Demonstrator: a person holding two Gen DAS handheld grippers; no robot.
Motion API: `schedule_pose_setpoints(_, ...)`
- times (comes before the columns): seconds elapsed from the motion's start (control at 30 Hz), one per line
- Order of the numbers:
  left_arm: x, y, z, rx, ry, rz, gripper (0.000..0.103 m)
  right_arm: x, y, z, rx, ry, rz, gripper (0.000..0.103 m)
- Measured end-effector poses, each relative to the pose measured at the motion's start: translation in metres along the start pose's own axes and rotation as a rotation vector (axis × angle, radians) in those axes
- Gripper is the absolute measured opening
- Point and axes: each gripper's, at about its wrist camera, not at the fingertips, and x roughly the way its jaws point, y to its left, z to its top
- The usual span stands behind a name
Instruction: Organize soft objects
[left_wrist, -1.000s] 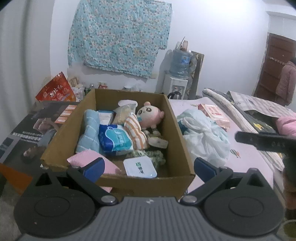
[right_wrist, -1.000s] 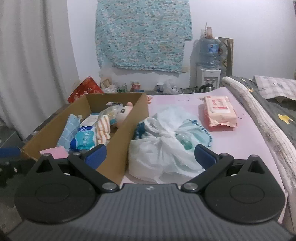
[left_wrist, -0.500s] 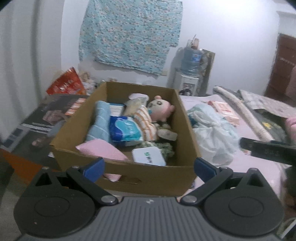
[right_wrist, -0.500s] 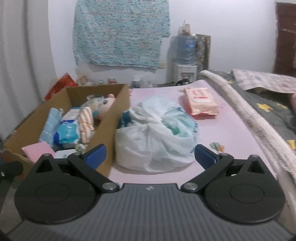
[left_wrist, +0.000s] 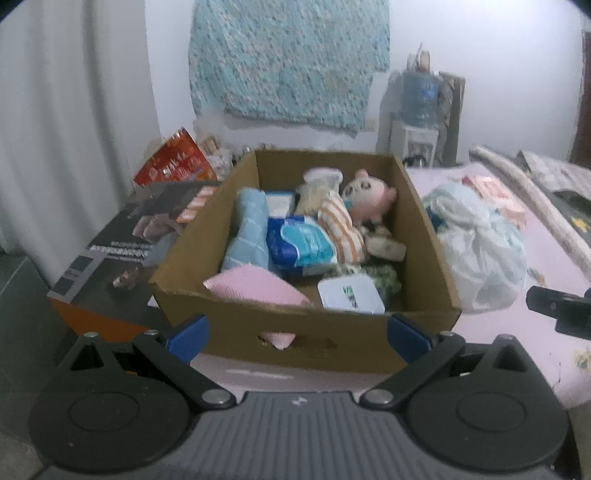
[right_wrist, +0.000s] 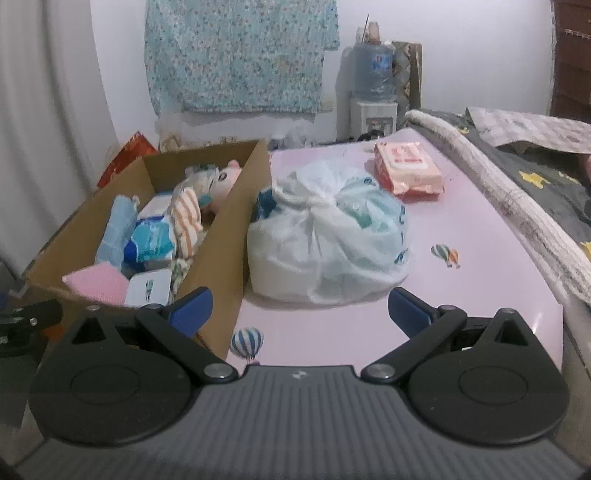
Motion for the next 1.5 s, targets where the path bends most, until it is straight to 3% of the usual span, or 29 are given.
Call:
schedule_pose_setpoints(0.37,0.022,0.01,-0.002,-0.083,0.143,0.029,0.103,0.015,0.011,-0.006,0.003,0.098,0.048,0.102)
schedule_pose_setpoints(0.8,0.025,0.007,-0.004,-0.034,0.159,0.057,0.103,0.026,0.014,-0.004,0.016,0.154,0.049,0.102)
schedule_pose_setpoints(1.5,0.026,0.0,0.002,0.009,0.143,0.079,0.103,0.028,0.019,-0.004,-0.004,0.156,0.045,0.102)
